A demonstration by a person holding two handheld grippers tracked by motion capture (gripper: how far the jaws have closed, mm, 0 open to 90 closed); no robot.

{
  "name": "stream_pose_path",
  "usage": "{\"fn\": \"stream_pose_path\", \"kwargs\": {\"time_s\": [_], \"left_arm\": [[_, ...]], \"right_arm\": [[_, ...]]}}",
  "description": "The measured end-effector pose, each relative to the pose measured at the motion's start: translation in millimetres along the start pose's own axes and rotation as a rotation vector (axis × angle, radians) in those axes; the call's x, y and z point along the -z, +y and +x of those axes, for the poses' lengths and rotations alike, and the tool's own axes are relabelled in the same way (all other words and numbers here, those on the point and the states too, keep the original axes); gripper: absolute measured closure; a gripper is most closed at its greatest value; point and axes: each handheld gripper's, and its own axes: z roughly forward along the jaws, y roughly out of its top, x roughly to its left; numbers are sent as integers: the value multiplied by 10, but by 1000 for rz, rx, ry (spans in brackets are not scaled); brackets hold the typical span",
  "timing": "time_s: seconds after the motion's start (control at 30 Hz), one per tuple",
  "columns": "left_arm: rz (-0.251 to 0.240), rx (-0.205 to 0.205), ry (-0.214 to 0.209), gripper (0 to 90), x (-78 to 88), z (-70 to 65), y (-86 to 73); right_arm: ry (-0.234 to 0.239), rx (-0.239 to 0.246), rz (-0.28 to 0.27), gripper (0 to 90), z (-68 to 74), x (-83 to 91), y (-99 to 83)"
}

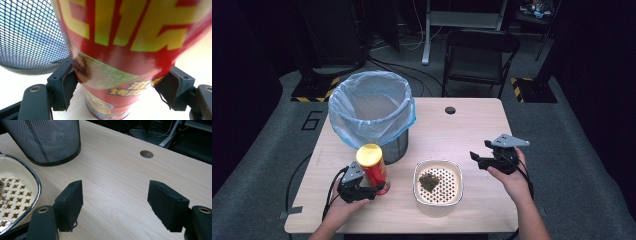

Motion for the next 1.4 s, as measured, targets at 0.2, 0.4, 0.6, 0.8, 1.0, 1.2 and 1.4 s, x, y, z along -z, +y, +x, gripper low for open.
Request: {"fn": "stream_pose_path", "kwargs": {"time_s": [0.2,0.4,0.6,0.8,1.0,1.2,1.4], "left_arm": [[-15,6,0,237,142,-38,111],[-12,6,-7,237,309,-61,243],[-23,19,-26,237,530,-86,450],[-25,17,-25,237,759,-118,702],[-42,30,-31,237,989,-141,989],[-37,30,-40,237,1134,-155,1260],[-42,40,-47,237,1231,-148,1482]], "right_arm": [[-1,-8,7,280,-14,-4,-27],[-4,-19,9,281,-10,-5,-34],[-2,-16,12,281,-14,-11,-43],[-2,-22,13,281,-19,-2,-50],[-4,-25,16,283,-24,-12,-64],[-5,-30,17,283,-31,-8,-75],[-9,-34,20,283,-54,-6,-91]]}}
